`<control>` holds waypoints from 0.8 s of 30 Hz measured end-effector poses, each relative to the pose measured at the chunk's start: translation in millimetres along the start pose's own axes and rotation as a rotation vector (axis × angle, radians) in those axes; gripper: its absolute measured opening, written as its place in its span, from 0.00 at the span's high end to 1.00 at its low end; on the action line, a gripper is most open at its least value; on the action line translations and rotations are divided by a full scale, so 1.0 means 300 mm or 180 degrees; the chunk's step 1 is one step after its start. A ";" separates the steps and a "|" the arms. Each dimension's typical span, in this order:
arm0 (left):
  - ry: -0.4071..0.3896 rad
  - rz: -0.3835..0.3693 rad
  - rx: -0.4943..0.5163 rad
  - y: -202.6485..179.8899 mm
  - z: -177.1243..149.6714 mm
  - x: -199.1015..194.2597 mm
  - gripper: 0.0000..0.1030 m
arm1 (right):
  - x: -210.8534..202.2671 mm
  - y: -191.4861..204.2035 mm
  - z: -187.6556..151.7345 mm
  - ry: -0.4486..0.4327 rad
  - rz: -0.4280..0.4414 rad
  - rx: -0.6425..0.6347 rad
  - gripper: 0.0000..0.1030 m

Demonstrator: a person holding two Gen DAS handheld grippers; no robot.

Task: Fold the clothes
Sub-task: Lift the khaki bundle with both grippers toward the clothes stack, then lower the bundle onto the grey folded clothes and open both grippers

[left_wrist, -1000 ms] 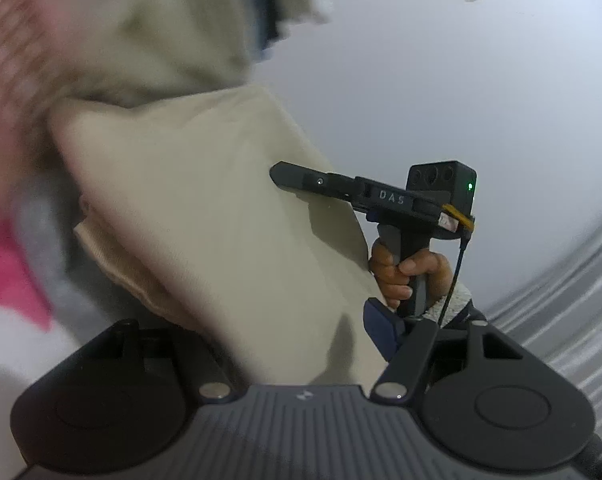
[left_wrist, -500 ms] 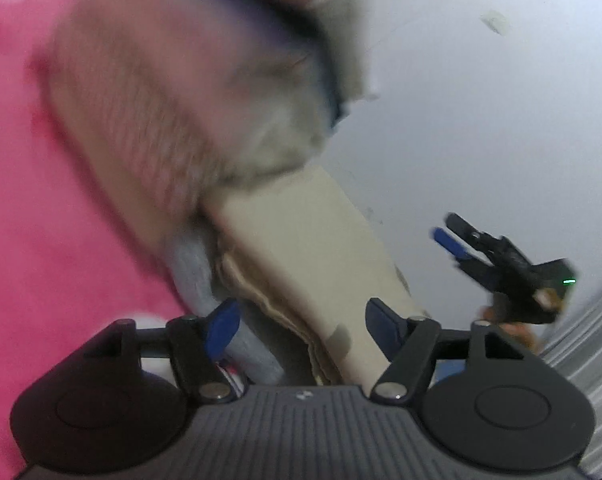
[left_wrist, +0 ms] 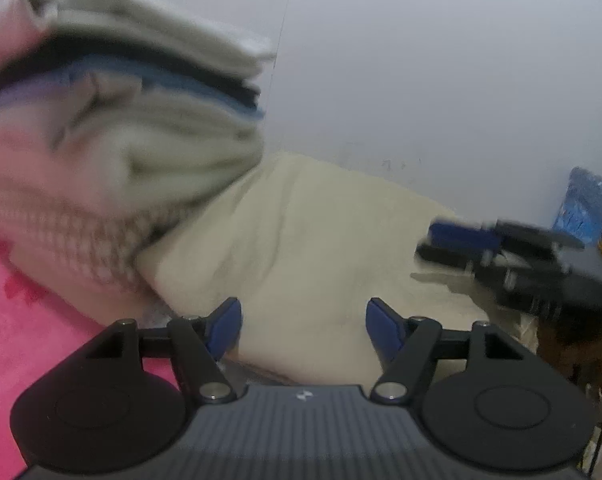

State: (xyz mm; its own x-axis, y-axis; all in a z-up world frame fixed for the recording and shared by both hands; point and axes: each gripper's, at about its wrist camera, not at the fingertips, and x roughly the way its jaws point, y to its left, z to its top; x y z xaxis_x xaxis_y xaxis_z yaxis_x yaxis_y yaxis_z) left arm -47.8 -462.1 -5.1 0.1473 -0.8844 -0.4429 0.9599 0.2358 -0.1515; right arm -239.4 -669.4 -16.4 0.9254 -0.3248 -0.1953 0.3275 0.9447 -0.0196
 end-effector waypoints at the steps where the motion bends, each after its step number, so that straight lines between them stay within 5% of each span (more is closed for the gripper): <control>1: -0.0042 0.0025 0.0020 0.001 0.005 0.003 0.25 | -0.009 -0.017 0.009 -0.0084 -0.0080 0.0034 0.63; 5: 0.0132 0.0082 0.0016 0.039 -0.018 0.083 0.24 | 0.091 -0.132 -0.078 0.0293 -0.0450 0.0413 0.65; 9: 0.0055 0.0040 -0.0003 0.049 -0.016 0.051 0.24 | 0.098 -0.125 -0.047 0.0318 -0.0504 0.0277 0.65; 13: -0.0142 0.0088 0.0006 0.056 -0.006 0.002 0.18 | 0.031 -0.137 0.017 -0.0007 -0.0494 0.0389 0.64; 14: -0.0014 0.0141 -0.0026 0.064 -0.004 0.025 0.17 | 0.027 -0.142 0.012 -0.0034 -0.0496 0.0436 0.64; 15: 0.0147 0.0158 -0.0072 0.061 -0.001 0.066 0.18 | 0.044 -0.155 -0.005 0.0062 -0.0491 0.0519 0.63; 17: 0.0132 0.0205 -0.0178 0.072 -0.010 0.071 0.22 | 0.117 -0.195 -0.064 0.0460 -0.0466 0.0757 0.63; 18: 0.0105 0.0221 -0.0199 0.071 -0.012 0.035 0.22 | 0.113 -0.192 -0.061 0.0438 -0.0507 0.0789 0.63; 20: 0.0024 0.0247 -0.0223 0.066 -0.018 -0.057 0.16 | 0.064 -0.167 -0.007 0.0381 -0.0525 0.0818 0.58; 24: -0.0064 0.0218 -0.0395 0.050 -0.046 -0.235 0.12 | -0.100 -0.111 0.045 0.0106 -0.0480 0.0951 0.32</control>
State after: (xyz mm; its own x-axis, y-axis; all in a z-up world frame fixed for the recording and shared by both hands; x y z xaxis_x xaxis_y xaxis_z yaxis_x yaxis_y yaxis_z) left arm -46.9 -390.8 11.6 0.2175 -0.8720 -0.4385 0.9107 0.3429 -0.2302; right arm -275.4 -691.8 3.4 0.8571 -0.4536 -0.2440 0.5062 0.8293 0.2366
